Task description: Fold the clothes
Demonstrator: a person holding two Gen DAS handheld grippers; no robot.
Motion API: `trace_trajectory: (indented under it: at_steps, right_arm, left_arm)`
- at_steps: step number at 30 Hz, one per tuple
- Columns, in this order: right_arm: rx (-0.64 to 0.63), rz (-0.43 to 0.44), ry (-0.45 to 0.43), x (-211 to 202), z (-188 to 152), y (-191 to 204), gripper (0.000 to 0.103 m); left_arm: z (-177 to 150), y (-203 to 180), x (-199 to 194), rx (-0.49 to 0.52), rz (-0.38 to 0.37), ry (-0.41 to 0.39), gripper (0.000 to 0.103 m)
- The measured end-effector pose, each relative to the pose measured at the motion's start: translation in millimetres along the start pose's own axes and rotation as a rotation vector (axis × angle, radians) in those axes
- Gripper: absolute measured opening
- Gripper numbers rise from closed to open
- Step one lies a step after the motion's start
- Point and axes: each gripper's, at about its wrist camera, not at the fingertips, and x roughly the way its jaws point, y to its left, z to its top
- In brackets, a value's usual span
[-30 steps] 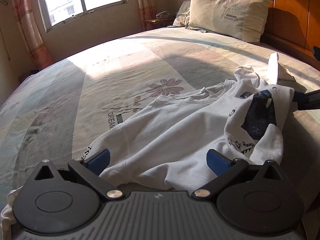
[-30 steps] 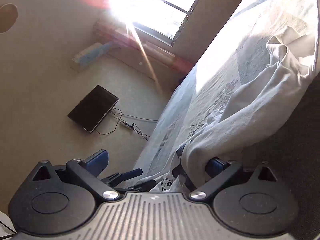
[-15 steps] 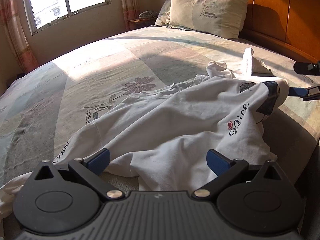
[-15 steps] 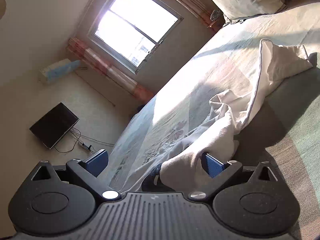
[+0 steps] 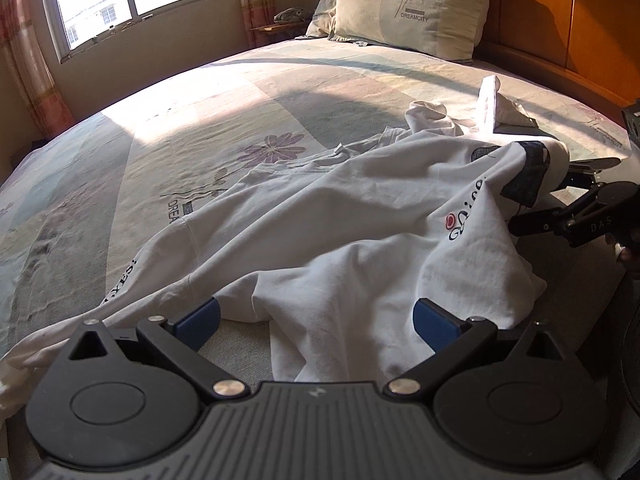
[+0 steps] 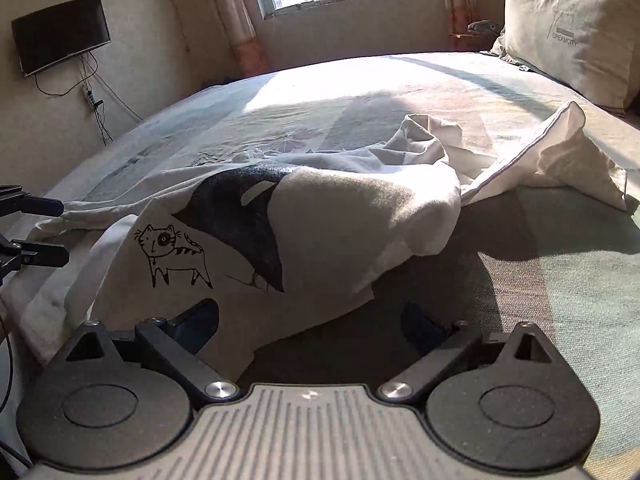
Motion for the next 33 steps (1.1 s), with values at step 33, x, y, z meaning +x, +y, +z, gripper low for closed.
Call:
trace_trajectory:
  at_steps: [33]
  right_arm:
    - [-0.023,0.106,0.051,-83,25,29,0.1]
  left_arm:
    - [16,4,18,-0.06,-0.164,-0.026,0.102]
